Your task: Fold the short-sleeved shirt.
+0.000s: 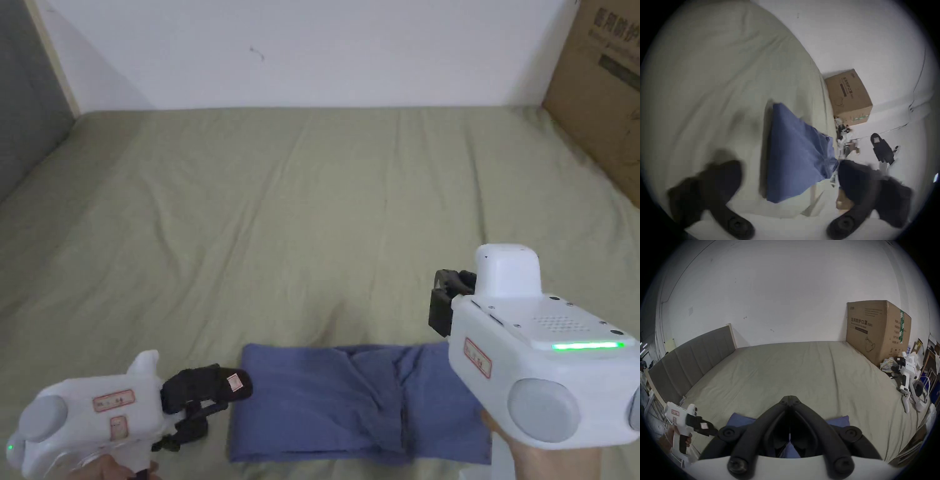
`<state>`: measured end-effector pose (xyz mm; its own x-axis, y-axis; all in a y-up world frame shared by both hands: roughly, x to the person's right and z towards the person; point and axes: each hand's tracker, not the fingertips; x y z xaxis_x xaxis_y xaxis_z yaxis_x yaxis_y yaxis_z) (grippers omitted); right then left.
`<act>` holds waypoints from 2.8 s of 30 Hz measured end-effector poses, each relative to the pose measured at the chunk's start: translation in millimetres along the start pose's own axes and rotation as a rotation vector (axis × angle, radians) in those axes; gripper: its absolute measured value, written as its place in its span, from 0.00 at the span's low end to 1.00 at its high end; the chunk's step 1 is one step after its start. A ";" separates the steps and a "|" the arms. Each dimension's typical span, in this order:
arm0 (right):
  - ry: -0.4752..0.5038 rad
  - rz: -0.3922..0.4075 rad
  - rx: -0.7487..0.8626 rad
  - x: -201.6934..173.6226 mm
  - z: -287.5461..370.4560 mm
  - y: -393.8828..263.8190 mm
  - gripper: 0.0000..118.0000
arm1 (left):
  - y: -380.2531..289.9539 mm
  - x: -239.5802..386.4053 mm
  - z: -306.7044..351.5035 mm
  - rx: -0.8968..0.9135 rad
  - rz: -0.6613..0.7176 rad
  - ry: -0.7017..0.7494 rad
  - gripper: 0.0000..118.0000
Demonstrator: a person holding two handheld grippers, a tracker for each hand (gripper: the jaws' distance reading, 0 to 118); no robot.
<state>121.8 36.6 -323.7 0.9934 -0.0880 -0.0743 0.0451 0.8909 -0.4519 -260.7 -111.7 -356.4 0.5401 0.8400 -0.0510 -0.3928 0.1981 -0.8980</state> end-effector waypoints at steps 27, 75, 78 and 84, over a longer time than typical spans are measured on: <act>0.003 0.060 -0.067 -22.2 -25.3 -0.4 0.01 | 51.0 -26.1 14.6 -0.015 0.016 -0.032 0.11; -0.179 -0.238 -0.026 142.5 44.6 -34.1 0.01 | -29.6 233.0 -161.4 -0.244 -0.515 0.218 0.85; -0.166 -0.245 -0.021 141.1 40.5 -34.8 0.01 | -16.3 221.7 -139.0 -0.154 -0.475 0.239 0.78; -0.133 -0.223 -0.030 130.2 32.9 -36.7 0.01 | -18.0 178.4 -141.4 -0.161 -0.395 0.295 0.05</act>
<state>253.0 7.1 -287.5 0.9645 -0.2196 0.1468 0.2634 0.8423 -0.4703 -52.1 -36.8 -411.1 0.8200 0.5343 0.2054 -0.0096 0.3716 -0.9283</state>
